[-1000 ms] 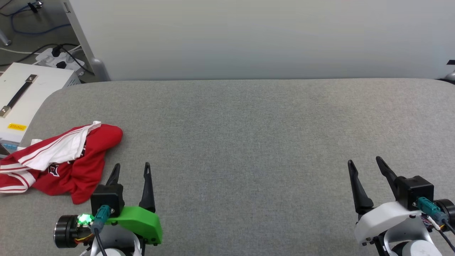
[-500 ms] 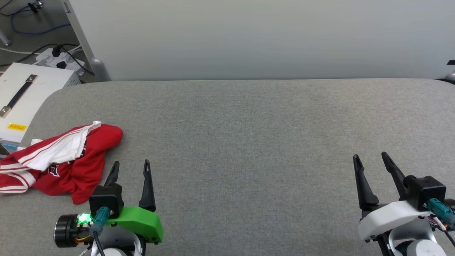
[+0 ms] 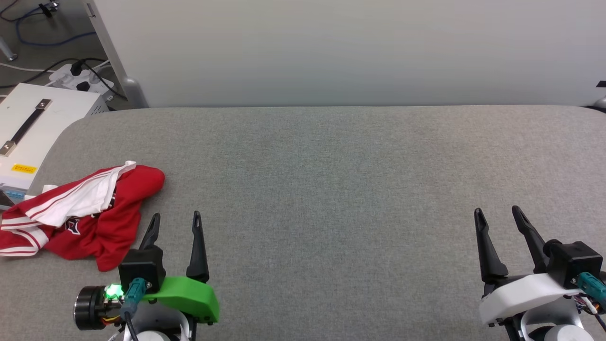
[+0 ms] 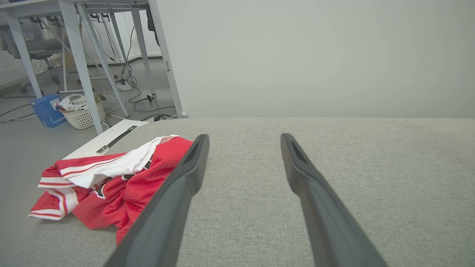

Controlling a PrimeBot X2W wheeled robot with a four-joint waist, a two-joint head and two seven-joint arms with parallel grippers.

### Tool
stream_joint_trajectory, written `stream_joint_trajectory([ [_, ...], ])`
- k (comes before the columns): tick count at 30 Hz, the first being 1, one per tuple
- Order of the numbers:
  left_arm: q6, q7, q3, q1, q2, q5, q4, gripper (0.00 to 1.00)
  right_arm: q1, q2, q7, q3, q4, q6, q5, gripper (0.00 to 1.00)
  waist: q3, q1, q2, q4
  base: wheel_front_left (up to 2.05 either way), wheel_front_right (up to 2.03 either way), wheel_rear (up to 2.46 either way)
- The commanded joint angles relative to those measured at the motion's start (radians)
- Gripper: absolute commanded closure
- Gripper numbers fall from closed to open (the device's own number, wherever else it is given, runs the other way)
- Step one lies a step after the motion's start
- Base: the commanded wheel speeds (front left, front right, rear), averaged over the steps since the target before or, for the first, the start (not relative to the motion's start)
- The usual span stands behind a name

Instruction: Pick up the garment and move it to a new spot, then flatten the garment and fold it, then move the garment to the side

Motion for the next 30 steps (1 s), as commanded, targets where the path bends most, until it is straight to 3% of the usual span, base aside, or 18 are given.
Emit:
stream_joint_trajectory([
  [1, 0.006, -0.014, -0.003, 0.005, -0.002, -0.011, 0.001, 0.00, 0.013, 0.000, -0.014, 0.000, -0.005, 0.000, 0.013, 0.00, 0.000, 0.0000, 0.0000, 0.000, 0.00, 0.00, 0.00],
  [30, 0.029, -0.073, -0.019, 0.022, -0.003, -0.034, 0.024, 0.00, 0.048, 0.001, -0.072, 0.016, -0.010, -0.001, 0.047, 0.00, 0.001, 0.0000, 0.0000, 0.022, 0.00, 0.00, 0.00],
])
